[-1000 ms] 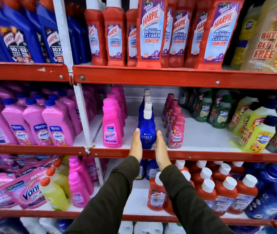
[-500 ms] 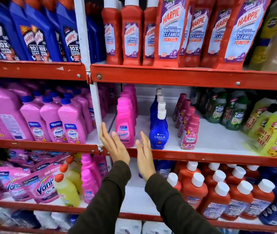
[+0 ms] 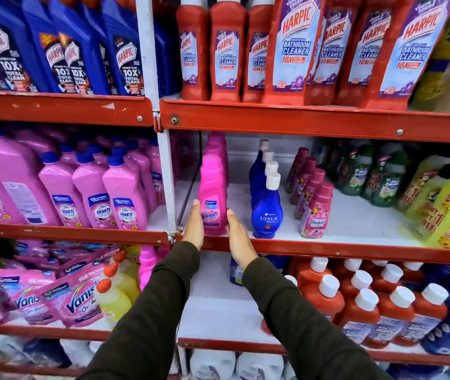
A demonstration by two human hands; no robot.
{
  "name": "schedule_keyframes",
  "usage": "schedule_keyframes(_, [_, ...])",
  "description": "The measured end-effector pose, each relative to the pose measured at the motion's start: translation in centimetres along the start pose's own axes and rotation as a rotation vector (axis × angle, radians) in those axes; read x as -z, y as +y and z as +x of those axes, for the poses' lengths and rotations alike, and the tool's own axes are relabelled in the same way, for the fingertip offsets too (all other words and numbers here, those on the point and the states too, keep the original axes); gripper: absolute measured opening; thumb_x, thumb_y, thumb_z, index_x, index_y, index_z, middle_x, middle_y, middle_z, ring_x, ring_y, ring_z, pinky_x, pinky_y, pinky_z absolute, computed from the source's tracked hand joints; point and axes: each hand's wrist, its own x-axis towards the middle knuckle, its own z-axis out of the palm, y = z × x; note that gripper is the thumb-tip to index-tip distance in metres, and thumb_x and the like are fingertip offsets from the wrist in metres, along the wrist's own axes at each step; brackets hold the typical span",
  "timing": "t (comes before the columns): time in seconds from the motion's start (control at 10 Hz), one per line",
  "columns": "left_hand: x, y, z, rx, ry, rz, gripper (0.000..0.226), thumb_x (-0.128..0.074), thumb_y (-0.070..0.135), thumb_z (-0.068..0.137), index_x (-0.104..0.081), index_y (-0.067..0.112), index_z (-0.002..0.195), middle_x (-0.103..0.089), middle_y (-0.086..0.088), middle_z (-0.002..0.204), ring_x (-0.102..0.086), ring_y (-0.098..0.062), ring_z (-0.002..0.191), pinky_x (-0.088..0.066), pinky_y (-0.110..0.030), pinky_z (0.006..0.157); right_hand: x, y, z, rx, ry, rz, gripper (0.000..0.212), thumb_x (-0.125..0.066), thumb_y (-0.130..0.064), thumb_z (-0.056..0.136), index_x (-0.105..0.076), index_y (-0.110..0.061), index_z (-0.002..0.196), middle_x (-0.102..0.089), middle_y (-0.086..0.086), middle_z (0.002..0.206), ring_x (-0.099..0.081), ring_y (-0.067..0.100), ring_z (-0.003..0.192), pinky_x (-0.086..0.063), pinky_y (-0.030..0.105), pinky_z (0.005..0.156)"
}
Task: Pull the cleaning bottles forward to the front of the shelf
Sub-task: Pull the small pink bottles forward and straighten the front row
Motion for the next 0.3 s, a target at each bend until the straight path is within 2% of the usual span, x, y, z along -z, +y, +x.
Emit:
schedule_keyframes(0.1, [0.2, 0.0, 0.0, -0.019, -0.005, 0.013, 0.046, -0.021, 0.043, 0.109, -0.055, 0.016, 0.124, -0.068, 0.001, 0.103, -0.065, -0.006, 0.093, -0.052, -0.026, 0.091, -0.2, -0.3, -0.3, -0.009, 0.001, -0.016, 0.088, -0.036, -0.076, 0.082, -0.037, -0.025, 0.154, -0.047, 0.0, 0.156, -0.047, 0.013, 0.14, -0.033, 0.039, 0.122])
schedule_keyframes(0.2, [0.4, 0.2, 0.0, 0.033, -0.016, 0.002, 0.048, -0.021, 0.045, 0.108, -0.056, 0.015, 0.122, -0.068, -0.003, 0.108, -0.065, -0.01, 0.098, -0.054, -0.028, 0.093, -0.2, -0.6, -0.7, -0.002, -0.019, -0.046, 0.073, -0.034, -0.066, 0.094, -0.034, -0.025, 0.155, -0.047, 0.0, 0.155, -0.048, 0.012, 0.139, -0.034, 0.034, 0.12])
schedule_keyframes(0.3, [0.7, 0.2, -1.1, -0.104, 0.151, 0.135, 0.06, -0.028, 0.051, 0.105, -0.042, 0.013, 0.149, -0.051, -0.01, 0.148, -0.049, -0.021, 0.137, -0.035, -0.043, 0.12, -0.4, -1.2, -1.8, 0.103, 0.055, -0.043, 0.059, -0.035, -0.049, 0.103, -0.03, -0.026, 0.157, -0.036, -0.01, 0.156, -0.036, 0.003, 0.14, -0.029, 0.026, 0.116])
